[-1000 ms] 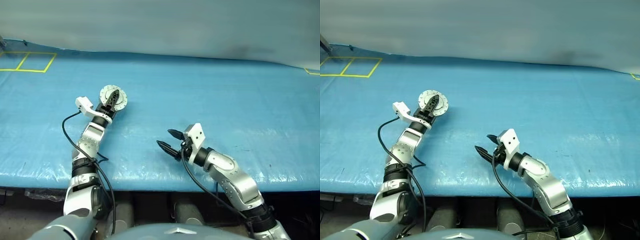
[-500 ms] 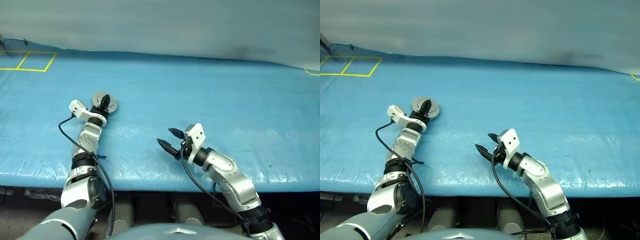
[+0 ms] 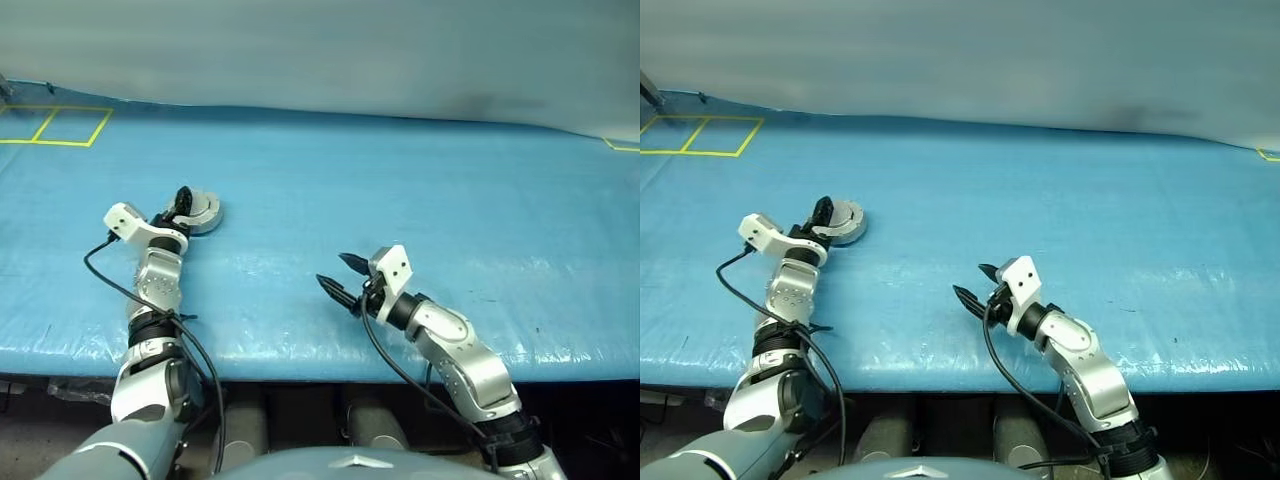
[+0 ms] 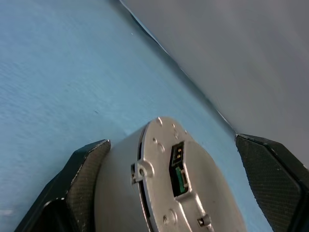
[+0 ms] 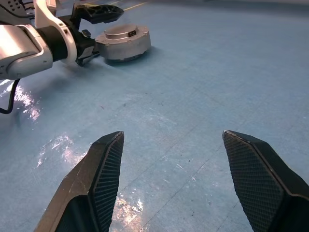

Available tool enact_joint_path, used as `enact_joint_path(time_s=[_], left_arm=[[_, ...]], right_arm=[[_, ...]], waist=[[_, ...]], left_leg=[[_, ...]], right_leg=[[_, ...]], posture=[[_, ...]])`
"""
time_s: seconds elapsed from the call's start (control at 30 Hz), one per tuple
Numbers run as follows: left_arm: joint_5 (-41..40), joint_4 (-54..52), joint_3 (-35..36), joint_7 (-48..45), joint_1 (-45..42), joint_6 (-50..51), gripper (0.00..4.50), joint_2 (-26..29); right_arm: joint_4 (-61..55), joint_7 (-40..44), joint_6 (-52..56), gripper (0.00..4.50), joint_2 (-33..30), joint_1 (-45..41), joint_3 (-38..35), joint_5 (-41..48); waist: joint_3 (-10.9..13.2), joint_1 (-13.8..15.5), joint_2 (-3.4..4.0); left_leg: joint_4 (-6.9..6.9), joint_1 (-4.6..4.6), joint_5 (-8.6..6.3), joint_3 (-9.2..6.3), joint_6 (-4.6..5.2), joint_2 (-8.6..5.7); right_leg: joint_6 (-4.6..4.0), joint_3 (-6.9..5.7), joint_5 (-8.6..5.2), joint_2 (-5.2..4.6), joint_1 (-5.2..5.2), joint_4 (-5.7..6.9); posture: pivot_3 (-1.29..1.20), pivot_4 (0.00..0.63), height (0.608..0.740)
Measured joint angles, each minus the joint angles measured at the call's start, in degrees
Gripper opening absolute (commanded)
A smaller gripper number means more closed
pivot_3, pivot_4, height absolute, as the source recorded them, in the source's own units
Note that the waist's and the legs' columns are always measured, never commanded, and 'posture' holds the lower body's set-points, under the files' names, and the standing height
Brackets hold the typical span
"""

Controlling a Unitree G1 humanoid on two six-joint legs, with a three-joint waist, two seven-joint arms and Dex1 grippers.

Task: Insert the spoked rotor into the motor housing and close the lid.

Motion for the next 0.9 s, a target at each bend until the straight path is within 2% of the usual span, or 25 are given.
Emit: enact_joint_path(time_s=[0.17, 0.33, 0.43, 0.53, 0.63, 0.73, 0.83, 0.9], left_arm=[[1.5, -3.4, 0.2, 0.3, 2.1, -1.9, 4.49, 1.3], [2.8, -11.2, -3.5, -6.3, 3.9, -3.6, 4.49, 1.8], [2.8, -17.2, -8.2, -13.3, 5.1, -2.5, 4.49, 2.4], [3.0, -26.7, -17.9, -24.7, 7.7, 3.1, 4.49, 6.3], [4.1, -32.3, -25.2, -31.6, 9.2, 6.7, 4.49, 8.9], [8.2, -34.8, -33.7, -38.3, 10.5, 8.3, 4.49, 12.7], [10.3, -34.8, -37.4, -42.3, 11.6, 8.6, 4.49, 13.9], [11.1, -34.8, -38.6, -43.7, 12.1, 8.6, 4.5, 14.7]], right_arm=[[0.5, 0.0, -0.1, 3.44, 0.3, -0.4, -0.2, -1.1], [2.4, -1.2, -3.8, 3.44, 0.7, -1.3, -1.4, -3.5], [2.4, -1.0, -4.5, 3.44, 0.3, -1.9, -3.4, -3.0], [2.3, 0.5, -2.8, 3.44, -1.6, -2.5, -7.1, -0.4], [2.1, 2.0, -2.5, 3.44, -3.6, -2.8, -8.9, 0.2], [2.1, 3.6, -2.5, 3.44, -6.9, -2.8, -10.2, 0.1], [2.1, 4.3, -2.5, 3.44, -8.1, -2.8, -12.0, 0.2], [2.1, 5.0, -2.5, 3.79, -8.1, -2.7, -12.3, 0.7]], waist=[[0.0, 0.5, -0.03], [0.0, 0.8, -0.07], [0.0, 0.8, -0.07], [0.0, 0.7, -0.05], [0.0, 0.4, -0.03], [0.0, 0.0, 0.02], [0.0, -0.2, 0.02], [0.0, -0.1, 0.02]], left_leg=[[0.01, 0.09, 0.01, 0.01, -0.02, -0.01], [0.01, 0.1, 0.03, 0.02, -0.06, -0.02], [0.01, 0.13, 0.03, 0.03, -0.06, -0.02], [-0.02, 0.15, 0.03, 0.05, -0.06, -0.04], [-0.08, 0.3, 0.03, 0.08, -0.06, -0.01], [-0.12, 0.38, 0.03, 0.11, -0.05, 0.0], [-0.12, 0.39, 0.03, 0.13, -0.05, 0.05], [-0.13, 0.39, 0.03, 0.12, -0.04, 0.06]], right_leg=[[0.01, -0.01, -0.02, -0.04, 0.13, -0.02], [-0.07, -0.01, -0.02, -0.04, 0.14, -0.03], [-0.08, -0.01, -0.03, -0.04, 0.17, -0.04], [-0.17, 0.02, -0.05, -0.07, 0.18, -0.04], [-0.18, 0.05, -0.16, -0.05, 0.24, -0.01], [-0.22, 0.08, -0.37, -0.04, 0.25, 0.03], [-0.23, 0.09, -0.39, 0.01, 0.23, 0.05], [-0.24, 0.09, -0.39, 0.02, 0.23, 0.06]], posture=[[0.0, 0.15, 0.74], [0.0, 0.15, 0.74], [0.0, 0.15, 0.74], [0.0, 0.15, 0.74], [0.0, 0.15, 0.74], [0.0, 0.15, 0.74], [0.0, 0.15, 0.74], [0.0, 0.15, 0.74]])
